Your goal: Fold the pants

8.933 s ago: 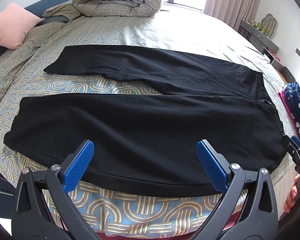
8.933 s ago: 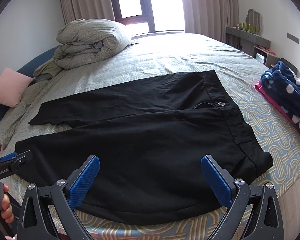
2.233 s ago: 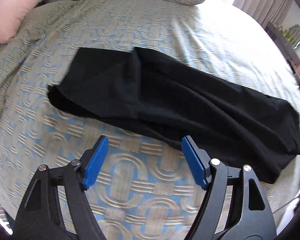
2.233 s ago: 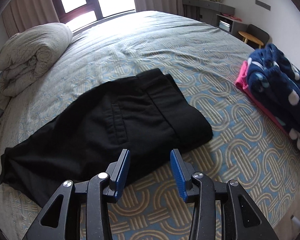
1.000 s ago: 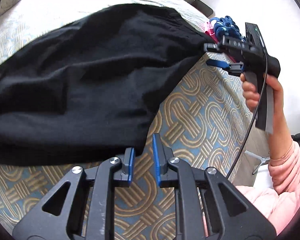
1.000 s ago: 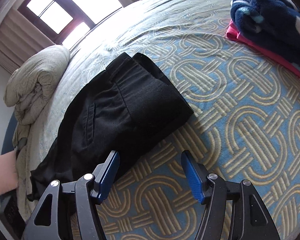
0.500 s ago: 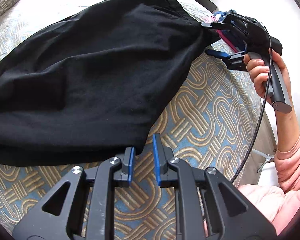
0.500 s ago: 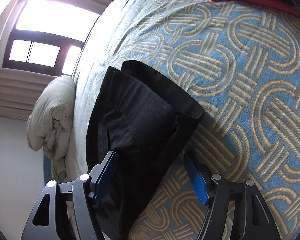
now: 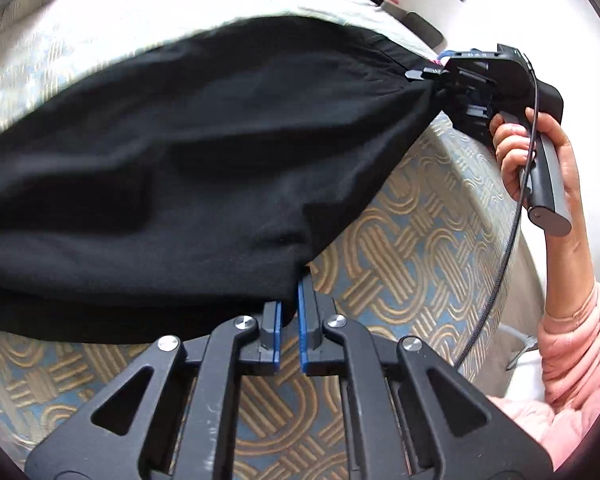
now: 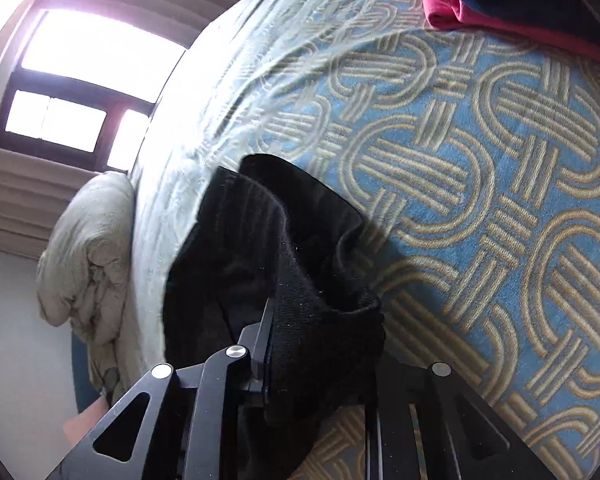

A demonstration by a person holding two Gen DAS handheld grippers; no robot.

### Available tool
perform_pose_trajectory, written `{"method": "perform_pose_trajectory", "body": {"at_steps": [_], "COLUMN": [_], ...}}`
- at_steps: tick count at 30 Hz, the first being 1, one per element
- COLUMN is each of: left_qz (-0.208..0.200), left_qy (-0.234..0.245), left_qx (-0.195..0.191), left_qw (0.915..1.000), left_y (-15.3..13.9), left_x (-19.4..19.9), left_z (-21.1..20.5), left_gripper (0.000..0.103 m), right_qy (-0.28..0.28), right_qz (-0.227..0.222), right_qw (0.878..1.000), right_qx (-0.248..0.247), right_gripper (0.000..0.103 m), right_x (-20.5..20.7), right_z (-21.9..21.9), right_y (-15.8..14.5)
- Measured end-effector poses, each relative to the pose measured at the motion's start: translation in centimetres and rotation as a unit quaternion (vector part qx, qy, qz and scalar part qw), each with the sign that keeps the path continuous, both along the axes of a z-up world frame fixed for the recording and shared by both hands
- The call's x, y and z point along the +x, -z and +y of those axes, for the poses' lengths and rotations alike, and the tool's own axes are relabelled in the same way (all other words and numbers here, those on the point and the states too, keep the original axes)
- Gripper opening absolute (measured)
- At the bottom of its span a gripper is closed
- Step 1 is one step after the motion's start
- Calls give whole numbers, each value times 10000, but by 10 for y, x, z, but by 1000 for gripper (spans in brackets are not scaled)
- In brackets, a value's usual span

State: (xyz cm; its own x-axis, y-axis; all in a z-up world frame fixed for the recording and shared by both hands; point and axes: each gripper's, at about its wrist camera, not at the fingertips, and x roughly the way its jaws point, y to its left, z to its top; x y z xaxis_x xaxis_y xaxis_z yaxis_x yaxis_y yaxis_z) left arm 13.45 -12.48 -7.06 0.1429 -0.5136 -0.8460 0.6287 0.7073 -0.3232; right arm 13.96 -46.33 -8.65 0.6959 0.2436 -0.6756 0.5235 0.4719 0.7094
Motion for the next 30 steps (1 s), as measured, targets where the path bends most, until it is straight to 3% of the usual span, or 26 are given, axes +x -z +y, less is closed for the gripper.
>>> {"method": "perform_pose_trajectory", "body": {"at_steps": [3,7,10,13,15,17,18,19,22,24,27,30], "left_qz": [-338,-58,260,270,267,329,361,399,405,326,337,88], "left_qy": [381,876,1134,1380,1431,1358,1310,1241,1010,779,279,-626], "left_qx": [-44,-426,-382,111,227,139,111,112,127,186,185,311], "left_qw": [9987,9952,9925,9900,9891,9901,9907,9914,9940,9963,9989,9975], "left_y": [-30,-44,-27,-8,-5,-8,-10,-12,-18,-20,-26,-30], "left_x": [-16,-34,-40,-50,-51,-47,-45,-43,-40,-40,-31,-12], "left_z": [-2,-8,-24,-41,-42,-40,-36,-34,-18,-3,40,90], "left_gripper": [7,8,8,8,8,9,9,11,24,28,30,32], "right_qy": [-87,-114,15,131,217,123,78,65,576,895,763,3], "right_qz": [-454,-604,-156,535,306,504,736,931,1186,1283,832,341], "right_qw": [9976,9929,9920,9952,9976,9928,9857,9764,9462,9280,9302,9416], "right_qx": [-523,-1021,-1253,-811,-579,-1080,-1514,-1945,-2954,-3382,-3494,-3351], "right_gripper": [17,17,17,22,28,43,54,58,61,63,63,63], "right_x": [-19,-58,-87,-110,-124,-122,-118,-113,-117,-123,-127,-104], "right_z": [4,-7,-21,-40,-45,-38,-33,-29,-24,-32,-19,19], "right_y": [-39,-66,-43,10,22,8,-2,-13,-47,-66,-89,-98]}}
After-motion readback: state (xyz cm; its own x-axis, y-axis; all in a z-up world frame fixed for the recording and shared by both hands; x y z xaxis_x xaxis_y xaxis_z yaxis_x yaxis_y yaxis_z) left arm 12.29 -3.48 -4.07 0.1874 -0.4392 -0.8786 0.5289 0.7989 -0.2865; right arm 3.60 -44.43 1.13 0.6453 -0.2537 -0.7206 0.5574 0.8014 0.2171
